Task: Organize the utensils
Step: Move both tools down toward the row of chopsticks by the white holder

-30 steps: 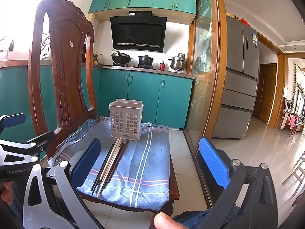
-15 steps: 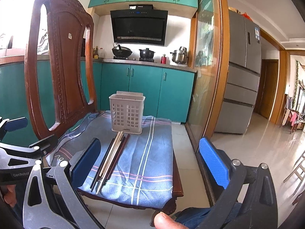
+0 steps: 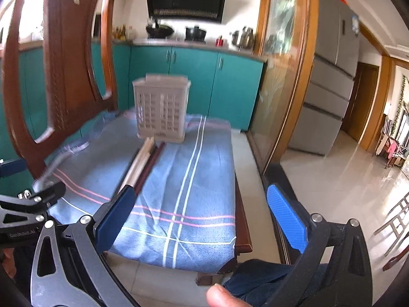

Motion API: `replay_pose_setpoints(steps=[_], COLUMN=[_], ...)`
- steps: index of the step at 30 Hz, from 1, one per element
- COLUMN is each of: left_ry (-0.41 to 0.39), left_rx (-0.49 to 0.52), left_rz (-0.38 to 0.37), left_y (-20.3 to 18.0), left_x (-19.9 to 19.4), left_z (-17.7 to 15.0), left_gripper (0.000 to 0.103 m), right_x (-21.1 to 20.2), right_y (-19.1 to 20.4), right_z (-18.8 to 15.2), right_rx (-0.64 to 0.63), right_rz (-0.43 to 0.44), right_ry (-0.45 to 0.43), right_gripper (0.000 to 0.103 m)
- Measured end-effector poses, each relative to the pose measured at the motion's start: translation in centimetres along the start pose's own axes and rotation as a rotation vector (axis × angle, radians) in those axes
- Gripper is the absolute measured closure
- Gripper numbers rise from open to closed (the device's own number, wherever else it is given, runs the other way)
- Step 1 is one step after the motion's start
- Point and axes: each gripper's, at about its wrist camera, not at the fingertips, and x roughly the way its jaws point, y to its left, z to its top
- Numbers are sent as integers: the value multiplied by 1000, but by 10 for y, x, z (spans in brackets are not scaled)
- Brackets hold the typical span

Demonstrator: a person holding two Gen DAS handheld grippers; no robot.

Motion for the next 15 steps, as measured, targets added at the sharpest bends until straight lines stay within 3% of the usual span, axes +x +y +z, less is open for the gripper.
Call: replay_pose_setpoints(steps=[3,5,7,9,13,15], left_ry=[19,56,98,155,228,257], left_rx=[73,109,134,144,110,112], left_rz=[-6,-37,-88,-126,-182,-186], left_y=[-4,-4,-6,-7,-7,-10], left_x=[34,63,92,125,167,178], left_z=[33,54,72,86,85,80], left_gripper=[3,3,4,8,25,26], right_x=[48,82,134,168,226,250], right_y=[-15,-26,-28,-23,2,19], right_z=[26,43,66,79,97,102], right_rx=[62,102,99,86,53,51], right_rz=[107,161,186,202,256,300], right_ry=[106,177,309,372,457,477], right_gripper=[5,16,40,62,71,71])
